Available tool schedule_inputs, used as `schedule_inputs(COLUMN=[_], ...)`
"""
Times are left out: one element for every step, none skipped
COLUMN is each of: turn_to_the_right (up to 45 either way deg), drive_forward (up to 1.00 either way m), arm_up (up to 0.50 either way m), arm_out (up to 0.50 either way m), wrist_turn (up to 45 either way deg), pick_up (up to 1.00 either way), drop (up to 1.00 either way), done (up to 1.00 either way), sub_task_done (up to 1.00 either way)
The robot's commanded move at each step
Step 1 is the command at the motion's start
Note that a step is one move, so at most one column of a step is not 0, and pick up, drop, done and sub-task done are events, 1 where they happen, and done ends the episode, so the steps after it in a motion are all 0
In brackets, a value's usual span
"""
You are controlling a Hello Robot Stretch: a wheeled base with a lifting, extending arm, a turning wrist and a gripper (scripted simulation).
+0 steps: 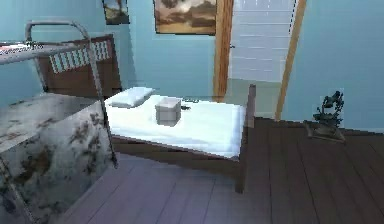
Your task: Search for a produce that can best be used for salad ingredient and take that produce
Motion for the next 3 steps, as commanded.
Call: schedule_inputs(turn_to_the_right=[36.0,0.0,24.0], drive_forward=[0.00,0.80,0.00], arm_up=[0.00,0.00,0.00], arm_out=[0.00,0.00,0.00], wrist_turn=[0.0,0.0,0.0], pick_up=[0.00,0.00,0.00], drop=[0.00,0.00,0.00], done=[0.00,0.00,0.00], sub_task_done=[0.00,0.00,0.00])
